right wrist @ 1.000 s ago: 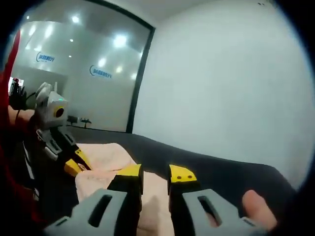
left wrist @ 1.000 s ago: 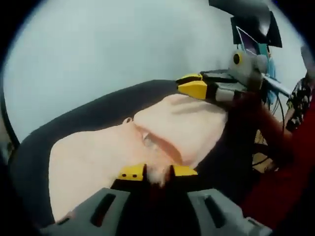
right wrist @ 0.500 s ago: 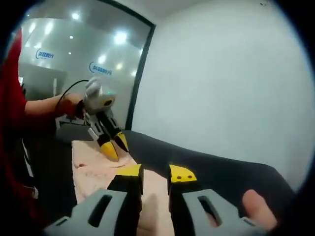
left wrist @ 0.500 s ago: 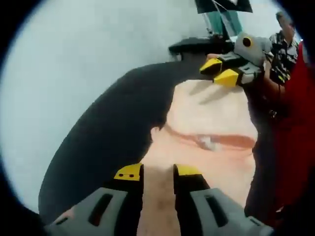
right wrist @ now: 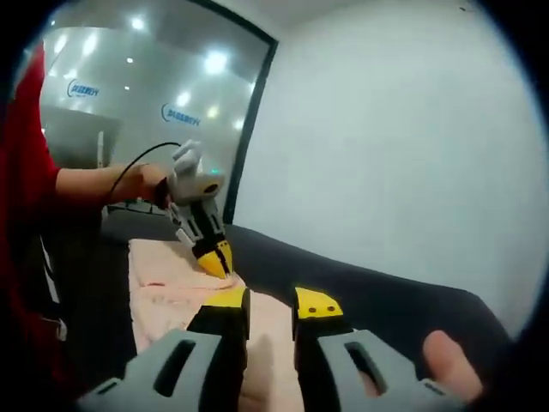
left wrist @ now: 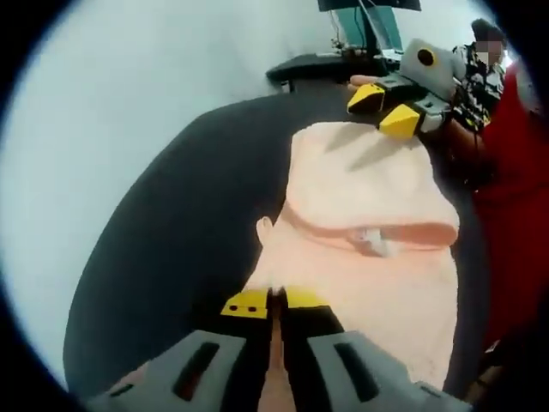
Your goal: Fold the towel on the table until its edges align and the towel forms a compact rectangular stack.
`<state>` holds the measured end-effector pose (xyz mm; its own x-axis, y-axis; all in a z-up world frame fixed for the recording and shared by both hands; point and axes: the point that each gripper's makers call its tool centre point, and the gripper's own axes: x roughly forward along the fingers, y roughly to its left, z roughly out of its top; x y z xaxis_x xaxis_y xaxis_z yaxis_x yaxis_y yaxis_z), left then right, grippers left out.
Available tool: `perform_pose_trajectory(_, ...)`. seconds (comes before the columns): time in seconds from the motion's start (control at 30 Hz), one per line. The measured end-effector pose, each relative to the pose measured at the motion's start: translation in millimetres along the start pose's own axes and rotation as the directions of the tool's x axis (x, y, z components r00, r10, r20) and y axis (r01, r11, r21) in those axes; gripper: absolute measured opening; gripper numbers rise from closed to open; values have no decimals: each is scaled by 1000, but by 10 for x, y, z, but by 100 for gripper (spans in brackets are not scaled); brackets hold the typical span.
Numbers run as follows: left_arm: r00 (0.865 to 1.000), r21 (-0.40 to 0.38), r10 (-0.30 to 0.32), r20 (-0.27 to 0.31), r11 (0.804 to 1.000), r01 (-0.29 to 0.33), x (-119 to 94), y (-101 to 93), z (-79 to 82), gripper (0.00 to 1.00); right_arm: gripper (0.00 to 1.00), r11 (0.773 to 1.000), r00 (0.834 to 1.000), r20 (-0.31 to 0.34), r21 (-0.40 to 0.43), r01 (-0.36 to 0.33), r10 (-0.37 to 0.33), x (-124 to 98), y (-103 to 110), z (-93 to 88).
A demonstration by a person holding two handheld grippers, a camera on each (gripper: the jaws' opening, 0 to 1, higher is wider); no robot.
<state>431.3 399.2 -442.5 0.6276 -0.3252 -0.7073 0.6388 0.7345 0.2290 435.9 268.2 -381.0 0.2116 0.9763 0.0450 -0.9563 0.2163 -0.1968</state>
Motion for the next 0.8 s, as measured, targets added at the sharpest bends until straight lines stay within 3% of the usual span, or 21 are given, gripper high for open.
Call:
perform_pose_trajectory(0.1,1000,32,16,-17,999,-16,-28,5,-20,4,17,1000,1000,-4,-3,-2,2,7,6,-7)
perform_pose_trajectory(0.23,1000,83,21,11,996,-22,-50,-17,63,4,17,1000,1000,-8,-7,-5,5,14,14,-17)
perform_pose_trajectory(0.4,998,105,61,6,993,-61,50,59,102,5,17,1000,1000,-18,-14,-2,2,19,12,-38)
perform_pose_trajectory(0.5,996,106,82,-22,991,-79,118,81,45,7,17,1000,1000,-27,-14,3,-3,21,-11,-59)
perform_pose_trajectory(0.57,994,89,95,-44,992,-91,111,55,18,15,17,1000,999,-41,-20,2,-3,35,-12,-91)
perform_pose_trajectory(0.67,978,58,204,-29,978,-202,-38,252,22,35,17,1000,999,-53,-31,4,-6,39,-15,-115)
perform_pose_trajectory(0.73,967,1,255,28,967,-255,-189,318,64,36,17,999,999,-51,-31,7,-9,35,-17,-109)
perform_pose_trajectory(0.8,960,-78,268,82,962,-262,-314,282,78,35,17,1000,999,-46,-27,8,-10,32,-23,-101)
